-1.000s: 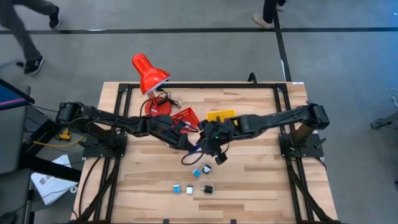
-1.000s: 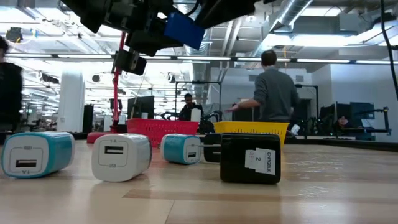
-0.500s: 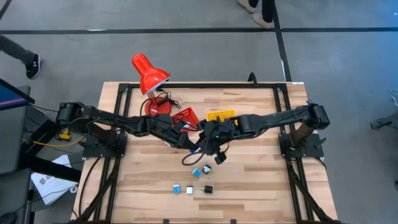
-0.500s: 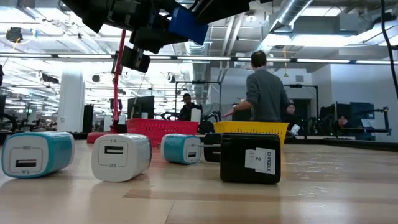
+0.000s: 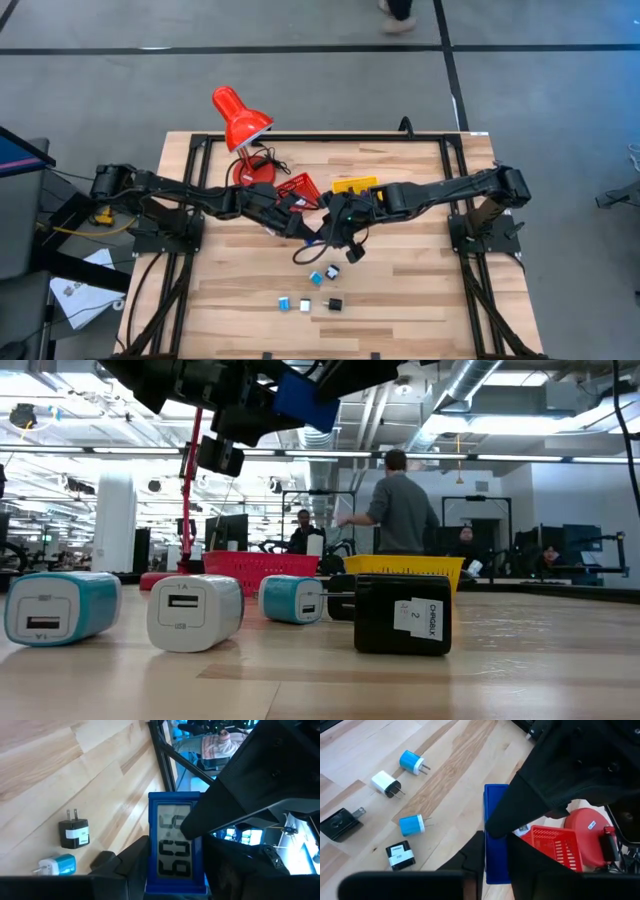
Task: Pick & Place Office items
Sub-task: Put the dark blue digital timer into the yellow bin
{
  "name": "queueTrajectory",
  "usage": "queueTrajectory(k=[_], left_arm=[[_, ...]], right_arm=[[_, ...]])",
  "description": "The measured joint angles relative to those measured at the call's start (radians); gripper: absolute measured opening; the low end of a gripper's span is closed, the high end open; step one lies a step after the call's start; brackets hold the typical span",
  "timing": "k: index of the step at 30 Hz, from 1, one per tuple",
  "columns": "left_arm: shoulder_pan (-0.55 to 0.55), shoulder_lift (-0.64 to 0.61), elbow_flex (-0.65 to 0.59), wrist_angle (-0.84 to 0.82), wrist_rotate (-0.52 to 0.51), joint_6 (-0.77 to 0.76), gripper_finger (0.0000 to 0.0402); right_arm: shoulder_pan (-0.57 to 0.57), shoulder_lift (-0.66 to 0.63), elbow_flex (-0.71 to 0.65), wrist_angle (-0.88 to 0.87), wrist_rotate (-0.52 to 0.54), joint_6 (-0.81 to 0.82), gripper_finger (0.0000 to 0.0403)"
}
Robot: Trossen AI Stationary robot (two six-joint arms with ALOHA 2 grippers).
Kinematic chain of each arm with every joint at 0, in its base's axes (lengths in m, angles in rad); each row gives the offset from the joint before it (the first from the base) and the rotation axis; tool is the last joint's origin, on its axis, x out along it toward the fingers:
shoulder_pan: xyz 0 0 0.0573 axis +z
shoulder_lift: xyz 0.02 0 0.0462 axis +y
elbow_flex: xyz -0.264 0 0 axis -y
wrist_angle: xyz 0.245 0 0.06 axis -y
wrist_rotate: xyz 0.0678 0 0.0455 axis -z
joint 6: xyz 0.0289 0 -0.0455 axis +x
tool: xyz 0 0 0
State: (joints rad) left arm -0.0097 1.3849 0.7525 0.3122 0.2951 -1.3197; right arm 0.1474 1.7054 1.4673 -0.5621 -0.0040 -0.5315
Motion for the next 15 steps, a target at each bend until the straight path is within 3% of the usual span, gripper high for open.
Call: queueTrajectory(k=[11, 15], left_arm=[[0.004, 0.000, 0.000, -0.006, -0.018, 0.056, 0.0174], [0.005, -0.004, 0.003, -0.005, -0.019, 0.100, 0.0202]], right_arm=[[0.000, 0.000, -0.001, -0.020, 0.004, 0.001, 0.0049], [0.001, -0.006, -0.005, -0.049, -0.002, 0.018, 0.0049]])
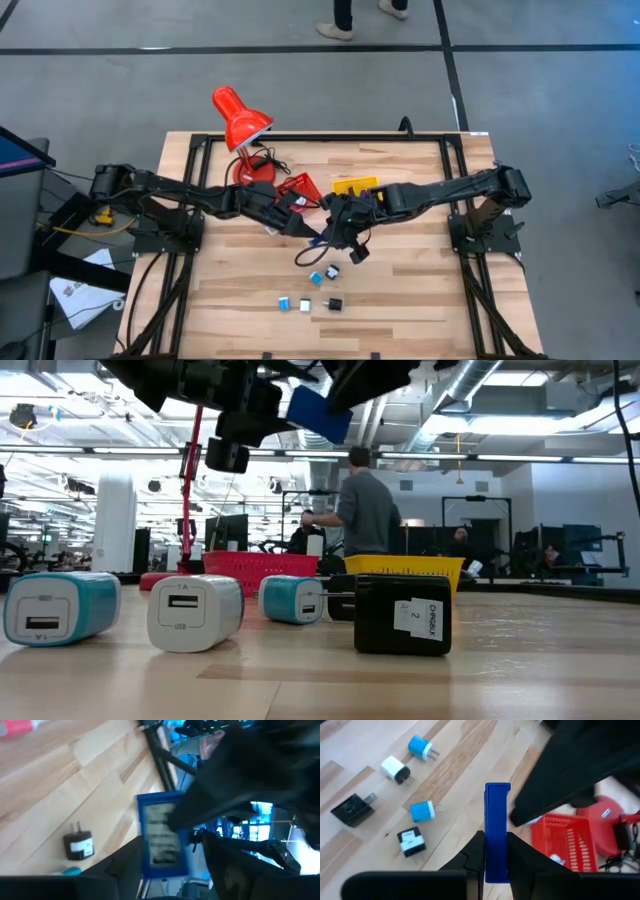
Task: Pick & Place Office items
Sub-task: Put the dark blue digital timer into the yellow bin
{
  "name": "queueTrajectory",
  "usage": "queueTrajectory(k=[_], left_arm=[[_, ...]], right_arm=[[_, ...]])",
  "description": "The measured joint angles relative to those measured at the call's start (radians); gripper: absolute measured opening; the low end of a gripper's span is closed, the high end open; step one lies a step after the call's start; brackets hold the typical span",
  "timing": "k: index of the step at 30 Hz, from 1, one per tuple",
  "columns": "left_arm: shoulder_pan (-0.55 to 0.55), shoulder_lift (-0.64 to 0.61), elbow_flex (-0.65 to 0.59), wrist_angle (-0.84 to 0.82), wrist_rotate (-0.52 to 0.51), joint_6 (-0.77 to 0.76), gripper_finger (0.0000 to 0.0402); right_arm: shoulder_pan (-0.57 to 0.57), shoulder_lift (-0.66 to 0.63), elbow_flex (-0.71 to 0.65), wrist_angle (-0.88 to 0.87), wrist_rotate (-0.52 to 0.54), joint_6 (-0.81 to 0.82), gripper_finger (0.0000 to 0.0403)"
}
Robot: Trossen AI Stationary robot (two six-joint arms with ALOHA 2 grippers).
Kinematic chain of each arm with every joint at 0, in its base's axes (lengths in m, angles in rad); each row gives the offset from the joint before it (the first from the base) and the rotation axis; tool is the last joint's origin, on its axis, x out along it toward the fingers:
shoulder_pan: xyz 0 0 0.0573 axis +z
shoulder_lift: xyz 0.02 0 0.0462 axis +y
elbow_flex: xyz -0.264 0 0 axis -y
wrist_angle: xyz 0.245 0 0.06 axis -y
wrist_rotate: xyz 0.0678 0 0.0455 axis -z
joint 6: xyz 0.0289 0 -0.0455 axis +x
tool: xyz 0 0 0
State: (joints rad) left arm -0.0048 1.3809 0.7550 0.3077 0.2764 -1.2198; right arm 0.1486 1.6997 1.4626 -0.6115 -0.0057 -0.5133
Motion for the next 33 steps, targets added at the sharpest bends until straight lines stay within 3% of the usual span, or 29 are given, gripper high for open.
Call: queueTrajectory(k=[7, 13, 17, 22, 27, 33], left_arm=[[0.028, 0.000, 0.002, -0.030, -0.001, 0.149, 0.0272], [0.046, 0.000, 0.001, -0.048, -0.067, 0.287, 0.0291], [0.038, 0.000, 0.000, -0.054, -0.155, 0.371, 0.0291], [0.038, 0.000, 0.000, -0.040, -0.318, 0.404, 0.0290], [0.038, 0.000, 0.000, 0.007, -0.434, 0.405, 0.0290], [0.038, 0.001, 0.000, 0.050, -0.444, 0.404, 0.0290]], right_arm=[[-0.028, -0.028, 0.000, -0.103, -0.030, 0.152, 0.0048], [-0.097, -0.113, -0.068, -0.218, -0.096, 0.362, 0.0048], [-0.154, -0.236, -0.222, -0.183, -0.017, 0.542, 0.0048], [-0.245, -0.324, -0.377, -0.061, 0.122, 0.954, 0.0048], [-0.283, -0.293, -0.412, -0.026, 0.327, 1.218, 0.0049], [-0.294, -0.186, -0.412, 0.025, 0.348, 1.330, 0.0049]])
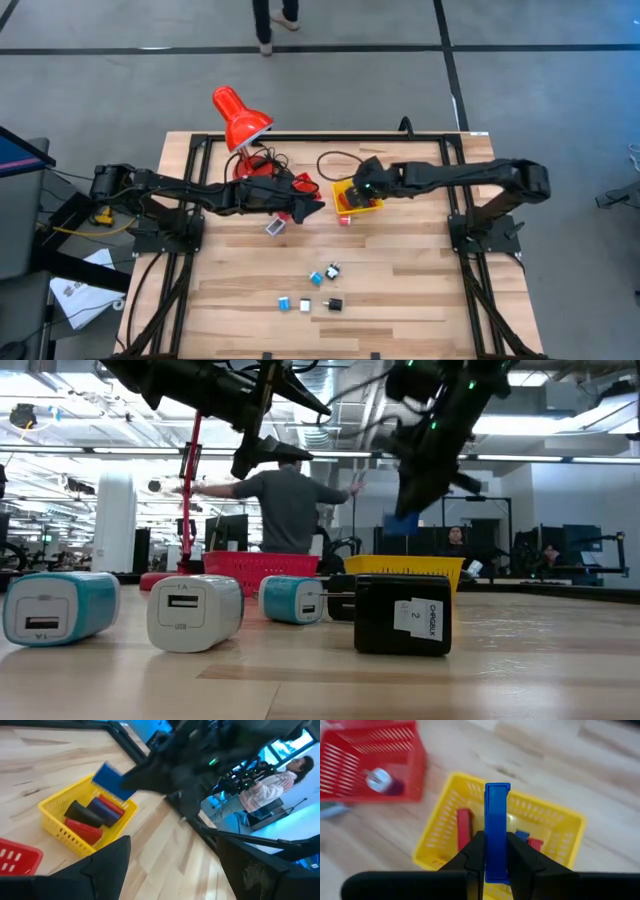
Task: Pick & Place Office items
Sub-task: Put the dark blue digital timer into the yellow bin
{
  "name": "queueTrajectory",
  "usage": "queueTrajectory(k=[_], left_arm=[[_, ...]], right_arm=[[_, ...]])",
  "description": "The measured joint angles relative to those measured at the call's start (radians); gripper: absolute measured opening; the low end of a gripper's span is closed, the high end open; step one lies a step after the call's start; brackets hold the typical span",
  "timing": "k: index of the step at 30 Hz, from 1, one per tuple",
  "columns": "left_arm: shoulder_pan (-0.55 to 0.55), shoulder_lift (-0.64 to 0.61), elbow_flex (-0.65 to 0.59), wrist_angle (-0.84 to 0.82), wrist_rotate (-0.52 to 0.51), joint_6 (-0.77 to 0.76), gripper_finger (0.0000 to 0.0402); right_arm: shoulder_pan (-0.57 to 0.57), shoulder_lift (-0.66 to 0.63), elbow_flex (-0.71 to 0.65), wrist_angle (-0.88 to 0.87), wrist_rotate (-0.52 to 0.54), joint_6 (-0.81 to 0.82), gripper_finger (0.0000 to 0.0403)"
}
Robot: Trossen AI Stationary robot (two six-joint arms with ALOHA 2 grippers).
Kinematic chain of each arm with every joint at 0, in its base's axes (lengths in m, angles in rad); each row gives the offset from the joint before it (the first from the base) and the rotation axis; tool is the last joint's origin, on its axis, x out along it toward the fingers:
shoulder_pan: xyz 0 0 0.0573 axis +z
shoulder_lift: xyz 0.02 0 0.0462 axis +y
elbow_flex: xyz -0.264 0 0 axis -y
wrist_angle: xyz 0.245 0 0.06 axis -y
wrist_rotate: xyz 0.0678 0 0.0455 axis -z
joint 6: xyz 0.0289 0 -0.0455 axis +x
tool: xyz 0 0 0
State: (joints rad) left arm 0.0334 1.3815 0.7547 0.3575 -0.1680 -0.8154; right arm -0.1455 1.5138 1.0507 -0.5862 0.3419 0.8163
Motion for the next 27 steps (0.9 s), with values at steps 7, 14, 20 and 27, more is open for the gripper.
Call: queueTrajectory(k=[7, 14, 20, 27], left_arm=[[0.000, 0.001, 0.000, 0.002, 0.000, 0.000, 0.0291], [0.000, 0.001, 0.000, 0.001, 0.000, 0.000, 0.0291], [0.000, 0.001, 0.000, -0.001, 0.000, 0.000, 0.0291], [0.000, 0.001, 0.000, -0.001, 0.000, 0.075, 0.0291]], right_arm=[[-0.002, 0.108, 0.000, 0.017, 0.000, 0.075, 0.0049], [-0.021, 0.143, 0.000, 0.014, 0.018, 0.111, 0.0049], [-0.035, 0.142, 0.001, 0.017, 0.025, 0.112, 0.0049], [-0.025, 0.143, 0.001, 0.019, 0.025, 0.119, 0.0049]])
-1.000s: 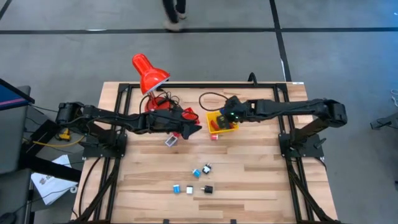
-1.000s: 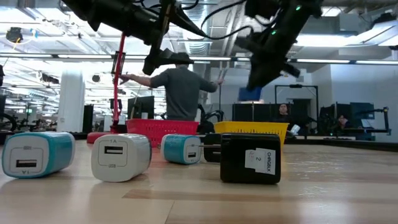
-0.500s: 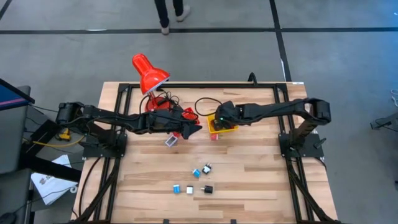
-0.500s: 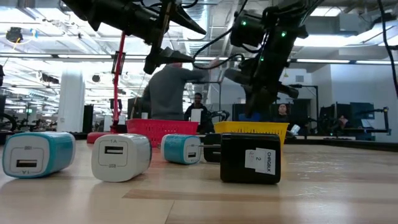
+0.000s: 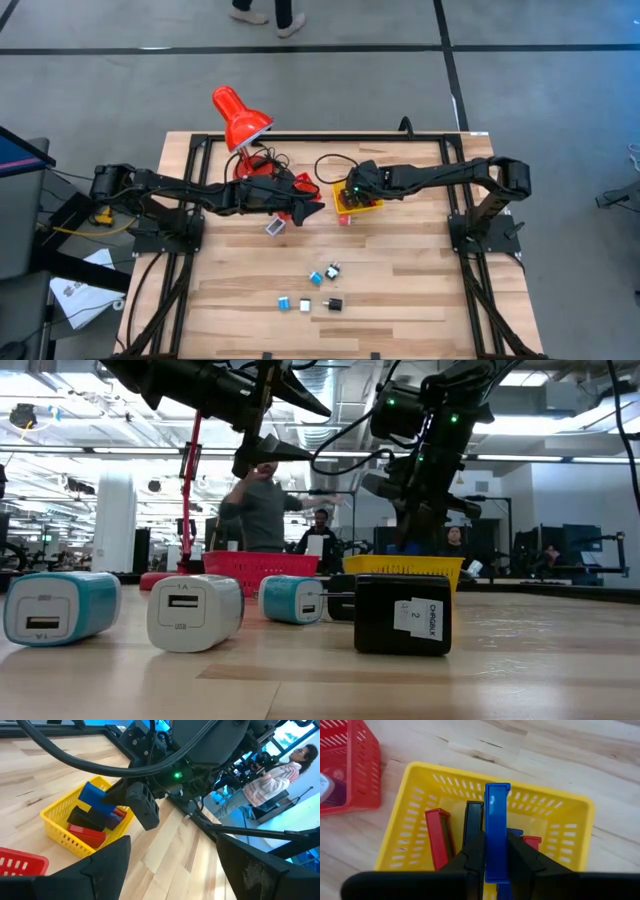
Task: Pick & Place Office items
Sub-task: Put the dark blue digital timer into the yellow bin
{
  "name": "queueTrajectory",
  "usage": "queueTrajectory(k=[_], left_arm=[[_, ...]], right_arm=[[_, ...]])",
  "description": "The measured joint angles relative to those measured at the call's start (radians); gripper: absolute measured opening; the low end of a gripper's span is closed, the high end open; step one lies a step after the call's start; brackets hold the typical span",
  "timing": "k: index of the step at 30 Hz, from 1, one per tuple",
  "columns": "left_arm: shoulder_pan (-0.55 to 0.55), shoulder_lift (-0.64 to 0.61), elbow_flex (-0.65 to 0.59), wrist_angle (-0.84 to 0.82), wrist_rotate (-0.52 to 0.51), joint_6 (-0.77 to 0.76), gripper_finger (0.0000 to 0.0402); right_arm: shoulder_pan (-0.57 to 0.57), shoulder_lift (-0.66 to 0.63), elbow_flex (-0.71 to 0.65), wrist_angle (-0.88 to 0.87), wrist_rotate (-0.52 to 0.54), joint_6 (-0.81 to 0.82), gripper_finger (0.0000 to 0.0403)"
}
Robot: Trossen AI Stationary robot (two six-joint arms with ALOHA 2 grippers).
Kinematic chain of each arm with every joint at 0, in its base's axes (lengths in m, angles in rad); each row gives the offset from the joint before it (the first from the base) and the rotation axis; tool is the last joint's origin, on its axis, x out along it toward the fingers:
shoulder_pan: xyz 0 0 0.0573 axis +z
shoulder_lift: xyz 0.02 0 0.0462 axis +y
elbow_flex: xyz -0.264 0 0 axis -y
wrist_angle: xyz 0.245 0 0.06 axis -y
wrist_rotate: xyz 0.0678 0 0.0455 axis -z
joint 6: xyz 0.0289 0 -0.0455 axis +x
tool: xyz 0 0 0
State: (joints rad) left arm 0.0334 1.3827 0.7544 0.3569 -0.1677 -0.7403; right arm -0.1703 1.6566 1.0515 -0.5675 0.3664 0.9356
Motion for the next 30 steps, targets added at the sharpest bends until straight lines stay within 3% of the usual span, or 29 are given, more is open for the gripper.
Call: queueTrajectory(k=[30], left_arm=[[0.000, 0.000, 0.000, 0.003, 0.000, 0.002, 0.0291]], right_arm=[[0.006, 0.001, -0.014, 0.023, 0.002, 0.009, 0.0049]])
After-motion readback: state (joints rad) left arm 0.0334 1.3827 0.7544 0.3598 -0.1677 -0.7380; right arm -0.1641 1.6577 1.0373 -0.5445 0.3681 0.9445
